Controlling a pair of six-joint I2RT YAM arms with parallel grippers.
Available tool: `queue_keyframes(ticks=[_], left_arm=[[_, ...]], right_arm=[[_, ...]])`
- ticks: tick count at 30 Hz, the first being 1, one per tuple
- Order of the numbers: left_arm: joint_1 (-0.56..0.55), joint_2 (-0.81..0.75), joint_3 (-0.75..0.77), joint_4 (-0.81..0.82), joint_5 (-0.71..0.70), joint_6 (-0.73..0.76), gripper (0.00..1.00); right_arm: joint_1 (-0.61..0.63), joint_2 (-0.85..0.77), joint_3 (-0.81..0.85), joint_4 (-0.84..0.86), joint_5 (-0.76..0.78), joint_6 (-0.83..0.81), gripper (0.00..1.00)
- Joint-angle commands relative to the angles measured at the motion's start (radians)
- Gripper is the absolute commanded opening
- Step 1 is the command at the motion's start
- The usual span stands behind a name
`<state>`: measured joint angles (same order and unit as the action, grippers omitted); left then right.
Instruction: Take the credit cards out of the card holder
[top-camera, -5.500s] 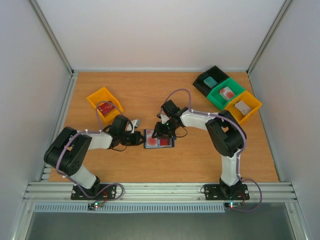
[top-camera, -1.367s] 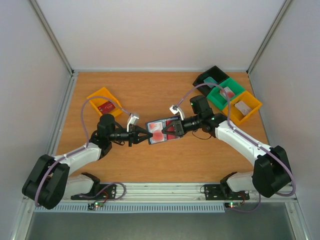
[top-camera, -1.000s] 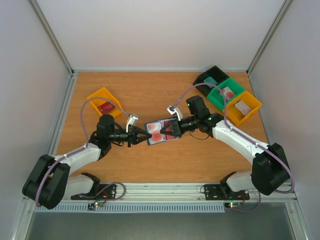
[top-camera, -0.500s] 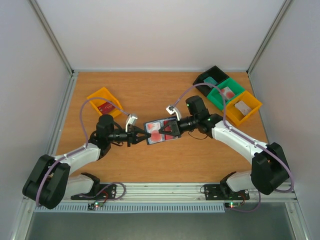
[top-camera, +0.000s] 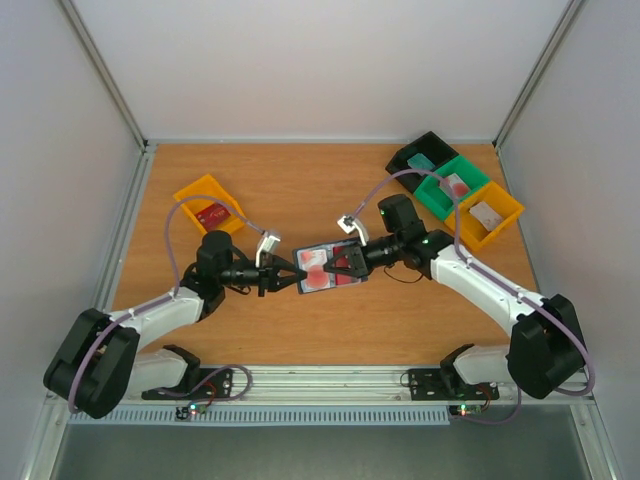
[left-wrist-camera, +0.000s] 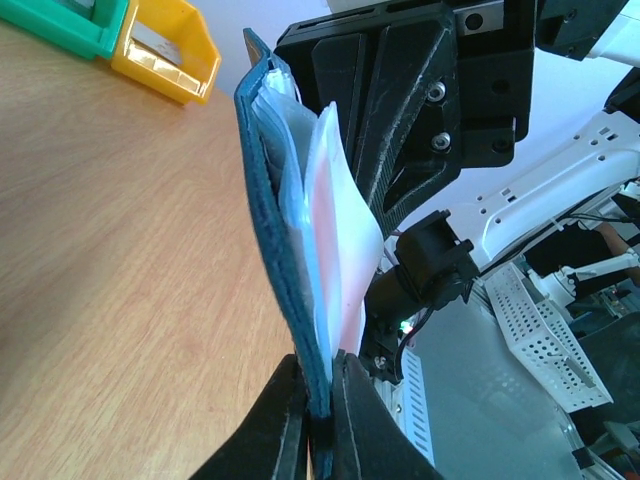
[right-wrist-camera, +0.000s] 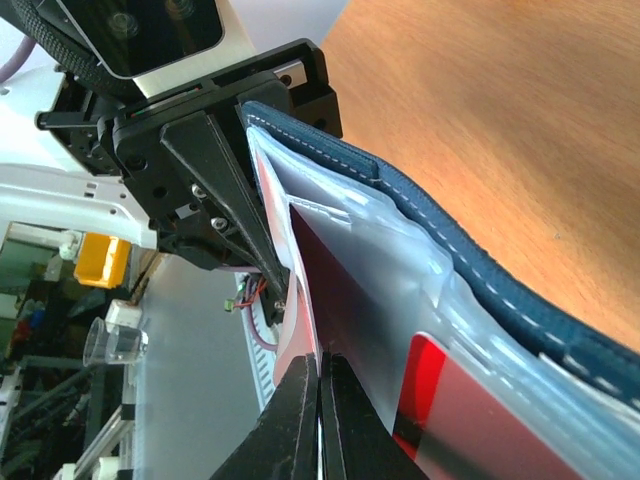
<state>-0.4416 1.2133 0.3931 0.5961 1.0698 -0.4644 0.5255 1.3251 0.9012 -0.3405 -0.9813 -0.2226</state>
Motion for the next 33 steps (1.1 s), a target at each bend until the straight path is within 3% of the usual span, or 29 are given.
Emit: queue_keyframes(ticks=[1,6,10,18,25,33], left_arm=[[0.004,-0.013,0.018,0.058,0.021,0.014,0.07],[0.004,-0.007,0.013,0.074,0.023,0.006,0.12],[0.004,-0.007,0.015,0.077,0.025,0.008,0.00],[0.003,-0.005,-0.002,0.171,0.018,0.005,0.00],[0.003,-0.014,0.006,0.197,-0.021,-0.008,0.00],[0.003,-0.028,0.005,0.181,-0.033,-0.019,0.00]], right_arm=[[-0.039,-0.045,0.051,-0.104,0.026,-0.064,0.01],[-0.039,-0.045,0.072,-0.138,0.015,-0.075,0.01],[-0.039,-0.039,0.077,-0.115,0.003,-0.063,0.01],[-0.036,-0.018,0.029,-0.015,-0.023,0.010,0.01],[-0.025,-0.002,0.006,0.085,-0.031,0.071,0.07],[-0.024,-0.038,-0.029,0.158,-0.038,0.114,0.01]])
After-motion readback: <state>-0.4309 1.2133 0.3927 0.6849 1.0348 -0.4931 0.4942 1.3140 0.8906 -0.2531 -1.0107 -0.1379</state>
